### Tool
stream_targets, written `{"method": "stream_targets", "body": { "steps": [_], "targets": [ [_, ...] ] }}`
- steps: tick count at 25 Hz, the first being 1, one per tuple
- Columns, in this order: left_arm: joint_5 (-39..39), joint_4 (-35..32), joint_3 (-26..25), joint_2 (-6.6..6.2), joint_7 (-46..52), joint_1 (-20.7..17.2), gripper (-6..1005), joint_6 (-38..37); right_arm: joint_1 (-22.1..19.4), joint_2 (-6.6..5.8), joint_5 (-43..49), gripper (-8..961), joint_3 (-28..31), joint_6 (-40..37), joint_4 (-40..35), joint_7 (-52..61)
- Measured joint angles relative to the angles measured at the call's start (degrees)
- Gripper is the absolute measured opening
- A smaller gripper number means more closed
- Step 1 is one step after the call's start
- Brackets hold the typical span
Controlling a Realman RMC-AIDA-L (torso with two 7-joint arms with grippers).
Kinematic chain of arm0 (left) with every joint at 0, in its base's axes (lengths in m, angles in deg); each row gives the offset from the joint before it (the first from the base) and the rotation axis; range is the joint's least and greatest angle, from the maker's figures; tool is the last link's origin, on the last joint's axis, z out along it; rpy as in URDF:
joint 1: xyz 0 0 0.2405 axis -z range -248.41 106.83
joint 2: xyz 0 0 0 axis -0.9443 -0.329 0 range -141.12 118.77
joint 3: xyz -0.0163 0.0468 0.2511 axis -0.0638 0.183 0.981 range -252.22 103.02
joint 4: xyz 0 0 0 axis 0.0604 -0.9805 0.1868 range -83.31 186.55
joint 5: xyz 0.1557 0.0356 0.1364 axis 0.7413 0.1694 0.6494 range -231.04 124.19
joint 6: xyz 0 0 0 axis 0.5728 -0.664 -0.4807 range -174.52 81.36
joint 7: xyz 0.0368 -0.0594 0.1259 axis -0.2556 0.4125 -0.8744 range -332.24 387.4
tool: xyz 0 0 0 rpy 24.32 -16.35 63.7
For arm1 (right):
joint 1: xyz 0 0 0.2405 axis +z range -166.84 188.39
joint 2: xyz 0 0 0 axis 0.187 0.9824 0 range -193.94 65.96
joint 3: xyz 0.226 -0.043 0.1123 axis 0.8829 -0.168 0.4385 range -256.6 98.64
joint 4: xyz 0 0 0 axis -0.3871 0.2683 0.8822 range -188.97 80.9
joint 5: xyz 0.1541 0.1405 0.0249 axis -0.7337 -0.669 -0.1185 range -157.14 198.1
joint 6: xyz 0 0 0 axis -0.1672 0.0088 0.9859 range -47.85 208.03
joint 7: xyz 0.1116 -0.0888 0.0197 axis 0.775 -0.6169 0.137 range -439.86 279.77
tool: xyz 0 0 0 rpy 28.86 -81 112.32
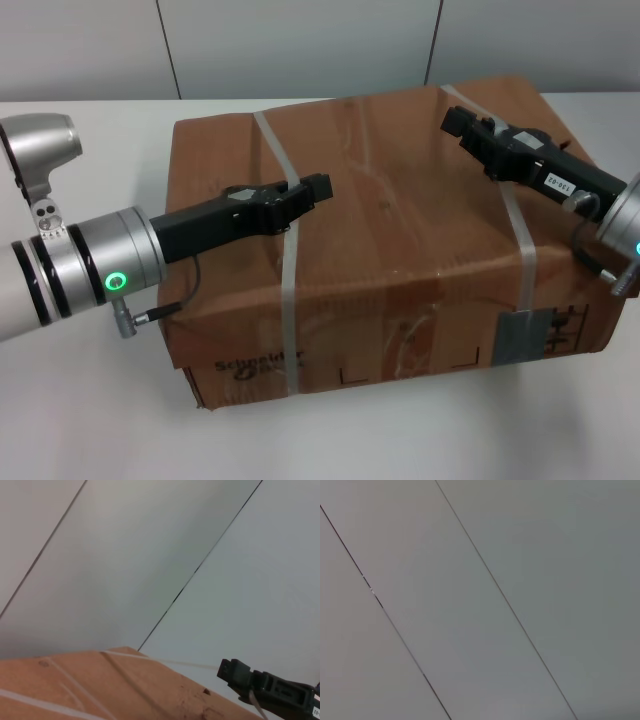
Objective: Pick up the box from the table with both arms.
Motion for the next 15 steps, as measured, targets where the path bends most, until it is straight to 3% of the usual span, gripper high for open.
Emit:
{"method": "stream_targets", "body": {
  "steps": [15],
  "targets": [
    [0.02, -0.09, -0.18, 0.0, -0.09, -0.27, 94, 0.0, 0.01, 0.0, -0.02, 115, 0.18, -0.09, -0.03, -0.12]
  ]
}}
